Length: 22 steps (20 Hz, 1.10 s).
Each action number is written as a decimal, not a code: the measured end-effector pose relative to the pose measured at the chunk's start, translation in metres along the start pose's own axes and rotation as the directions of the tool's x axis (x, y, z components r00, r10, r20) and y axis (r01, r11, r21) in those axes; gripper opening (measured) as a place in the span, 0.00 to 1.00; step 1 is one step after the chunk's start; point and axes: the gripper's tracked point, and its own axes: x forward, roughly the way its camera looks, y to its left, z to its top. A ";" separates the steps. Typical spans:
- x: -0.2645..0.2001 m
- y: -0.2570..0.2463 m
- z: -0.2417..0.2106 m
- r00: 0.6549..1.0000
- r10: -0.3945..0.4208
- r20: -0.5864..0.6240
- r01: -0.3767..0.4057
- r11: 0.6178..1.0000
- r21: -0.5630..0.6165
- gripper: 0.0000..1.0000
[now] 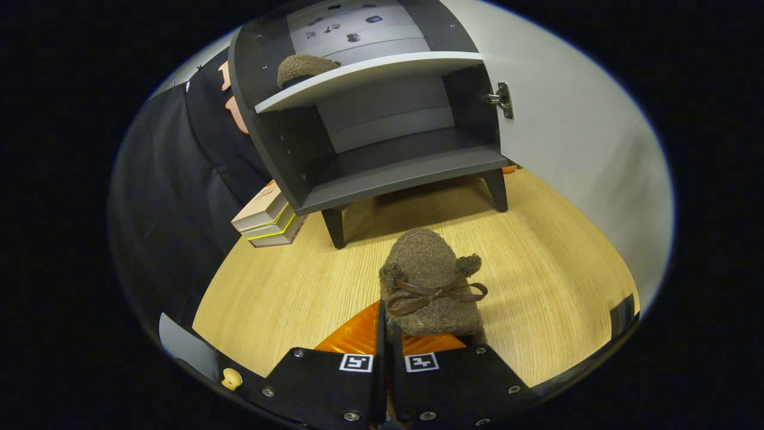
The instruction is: Open the shoe cabinet door, grab the shoes and put them into the shoe cabinet, then close the shoe cabinet door.
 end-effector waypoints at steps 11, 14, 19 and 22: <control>-0.037 0.013 0.063 0.997 0.021 0.071 -0.018 0.999 -0.041 0.05; -0.044 0.021 0.096 0.993 0.022 0.112 -0.014 0.997 -0.072 0.05; -0.060 0.040 0.176 0.973 0.049 0.225 -0.026 0.994 -0.102 0.05; -0.063 0.043 0.221 0.958 0.044 0.282 -0.014 0.994 -0.106 0.05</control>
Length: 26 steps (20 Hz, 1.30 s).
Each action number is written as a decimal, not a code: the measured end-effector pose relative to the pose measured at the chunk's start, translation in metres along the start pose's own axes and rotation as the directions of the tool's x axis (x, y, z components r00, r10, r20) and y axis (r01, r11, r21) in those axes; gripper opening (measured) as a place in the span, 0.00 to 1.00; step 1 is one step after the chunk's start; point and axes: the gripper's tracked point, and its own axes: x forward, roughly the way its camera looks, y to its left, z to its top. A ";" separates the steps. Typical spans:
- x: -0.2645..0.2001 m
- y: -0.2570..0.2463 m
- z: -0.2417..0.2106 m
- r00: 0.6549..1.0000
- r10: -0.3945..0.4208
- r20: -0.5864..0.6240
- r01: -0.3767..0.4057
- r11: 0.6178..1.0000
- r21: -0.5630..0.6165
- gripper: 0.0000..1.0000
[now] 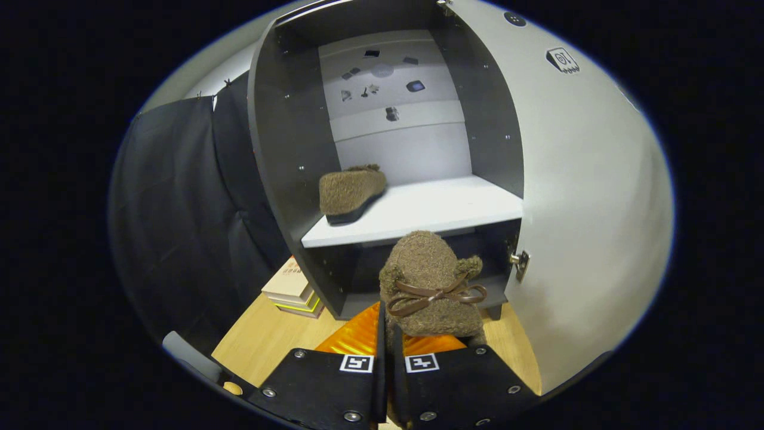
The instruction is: Open the shoe cabinet door, grab the shoes and put them into the shoe cabinet, then close the shoe cabinet door.
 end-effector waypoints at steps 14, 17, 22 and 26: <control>0.062 -0.014 0.095 1.000 -0.007 0.017 0.008 0.998 -0.067 0.05; 0.083 -0.019 0.115 1.000 -0.013 0.023 0.015 0.997 -0.079 0.05; 0.127 -0.024 0.150 0.999 -0.011 0.037 0.014 0.997 -0.079 0.05; 0.171 -0.030 0.168 1.000 -0.019 0.016 0.021 0.996 -0.085 0.05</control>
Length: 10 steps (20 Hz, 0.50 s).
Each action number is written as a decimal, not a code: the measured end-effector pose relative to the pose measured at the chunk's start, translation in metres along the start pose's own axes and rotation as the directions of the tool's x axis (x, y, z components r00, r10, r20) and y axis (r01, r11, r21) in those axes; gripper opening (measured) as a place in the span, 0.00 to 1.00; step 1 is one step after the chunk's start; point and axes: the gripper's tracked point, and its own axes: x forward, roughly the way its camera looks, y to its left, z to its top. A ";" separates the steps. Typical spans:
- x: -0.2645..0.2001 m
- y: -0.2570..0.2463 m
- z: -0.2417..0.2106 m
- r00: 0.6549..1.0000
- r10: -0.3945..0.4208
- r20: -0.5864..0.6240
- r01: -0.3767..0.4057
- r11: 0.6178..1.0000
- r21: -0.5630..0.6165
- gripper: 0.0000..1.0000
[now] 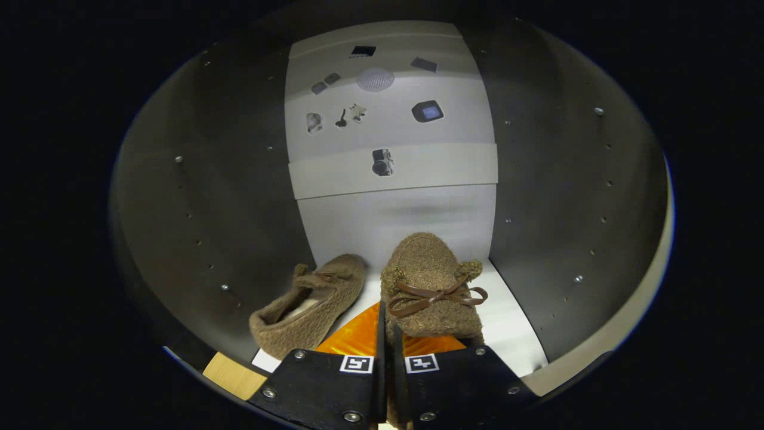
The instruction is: Open the shoe cabinet door, grab the shoes and put them into the shoe cabinet, then close the shoe cabinet door.
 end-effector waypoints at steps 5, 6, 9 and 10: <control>0.038 -0.005 -0.011 0.997 -0.024 -0.070 0.024 1.000 -0.003 0.05; 0.043 -0.007 -0.014 0.996 -0.029 -0.084 0.029 1.000 0.008 0.05; 0.051 -0.011 -0.021 0.992 -0.045 -0.116 0.050 0.998 0.044 0.05; 0.053 -0.011 -0.023 0.991 -0.050 -0.125 0.057 0.997 0.055 0.05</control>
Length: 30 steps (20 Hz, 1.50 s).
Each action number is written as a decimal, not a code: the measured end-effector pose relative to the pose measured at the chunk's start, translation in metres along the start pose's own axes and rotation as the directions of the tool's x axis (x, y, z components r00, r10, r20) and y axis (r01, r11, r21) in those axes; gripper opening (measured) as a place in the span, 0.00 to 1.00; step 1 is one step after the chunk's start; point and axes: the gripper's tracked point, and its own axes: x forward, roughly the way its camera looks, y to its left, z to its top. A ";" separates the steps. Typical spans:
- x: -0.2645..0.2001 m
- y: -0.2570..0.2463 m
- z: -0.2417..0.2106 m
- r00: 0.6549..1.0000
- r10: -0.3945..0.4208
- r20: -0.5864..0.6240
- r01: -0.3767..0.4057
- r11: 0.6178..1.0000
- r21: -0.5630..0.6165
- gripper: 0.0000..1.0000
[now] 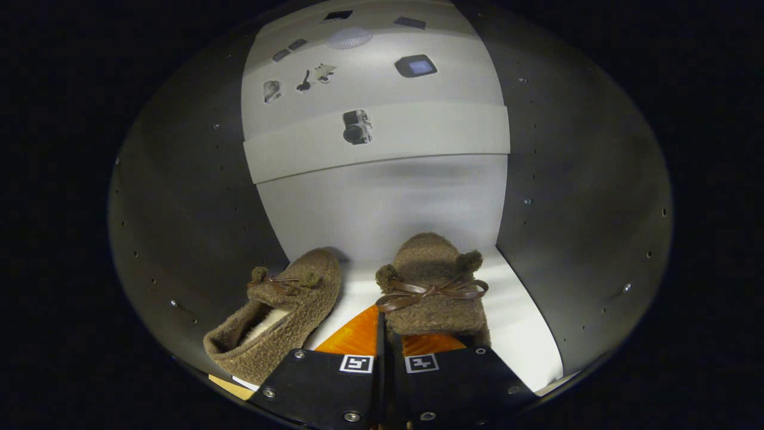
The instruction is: Open the shoe cabinet door, grab the shoes and put them into the shoe cabinet, then close the shoe cabinet door.
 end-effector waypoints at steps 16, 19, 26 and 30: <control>-0.055 0.001 -0.003 0.994 -0.049 0.101 0.050 0.999 -0.012 0.47; -0.077 -0.003 0.000 0.988 -0.070 0.139 0.072 0.997 -0.011 0.51; -0.156 -0.004 -0.008 0.974 -0.115 0.195 0.116 0.993 0.007 0.55; -0.220 0.001 -0.028 0.963 -0.136 0.234 0.137 0.990 0.013 0.57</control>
